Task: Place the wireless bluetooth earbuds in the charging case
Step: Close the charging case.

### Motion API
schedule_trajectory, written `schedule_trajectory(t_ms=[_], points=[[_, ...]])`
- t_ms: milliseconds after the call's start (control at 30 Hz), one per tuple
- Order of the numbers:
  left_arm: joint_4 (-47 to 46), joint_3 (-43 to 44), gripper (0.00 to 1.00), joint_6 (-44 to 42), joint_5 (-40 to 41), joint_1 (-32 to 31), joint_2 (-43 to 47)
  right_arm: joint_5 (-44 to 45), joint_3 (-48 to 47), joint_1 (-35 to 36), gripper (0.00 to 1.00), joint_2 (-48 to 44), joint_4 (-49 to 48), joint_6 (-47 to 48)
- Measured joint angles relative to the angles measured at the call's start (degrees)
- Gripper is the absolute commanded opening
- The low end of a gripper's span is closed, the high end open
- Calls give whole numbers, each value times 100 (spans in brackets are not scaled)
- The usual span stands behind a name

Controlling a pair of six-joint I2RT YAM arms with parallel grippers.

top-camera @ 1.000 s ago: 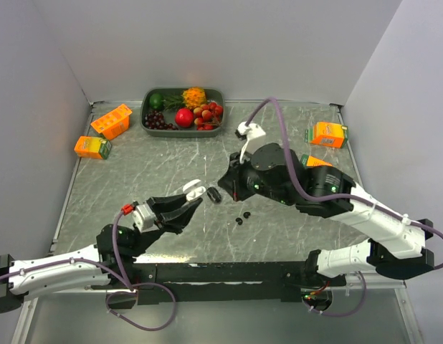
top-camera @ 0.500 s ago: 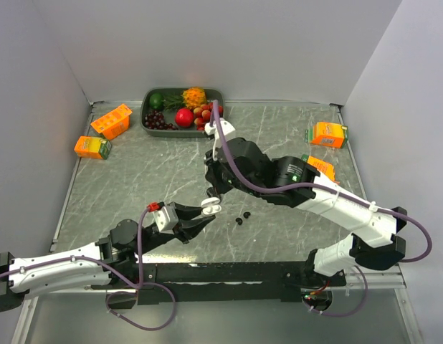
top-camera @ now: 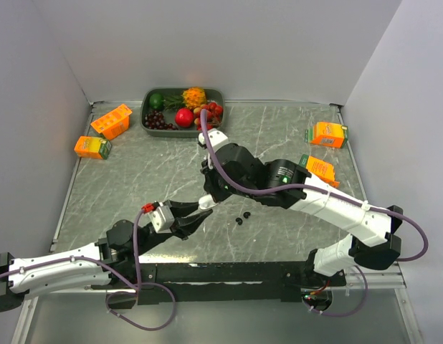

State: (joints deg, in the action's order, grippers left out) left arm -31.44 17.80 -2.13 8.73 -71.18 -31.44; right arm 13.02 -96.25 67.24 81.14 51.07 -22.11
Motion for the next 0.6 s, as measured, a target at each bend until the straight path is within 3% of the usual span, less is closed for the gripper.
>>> schedule_trajectory(t_ms=[467,600], points=[[15,-7,1,57,490,0,7,240,131,177,0,-79,20,-315],[420,-11,1,619,1193,105,11,409,1080,-66,3,-872,-319,-605]])
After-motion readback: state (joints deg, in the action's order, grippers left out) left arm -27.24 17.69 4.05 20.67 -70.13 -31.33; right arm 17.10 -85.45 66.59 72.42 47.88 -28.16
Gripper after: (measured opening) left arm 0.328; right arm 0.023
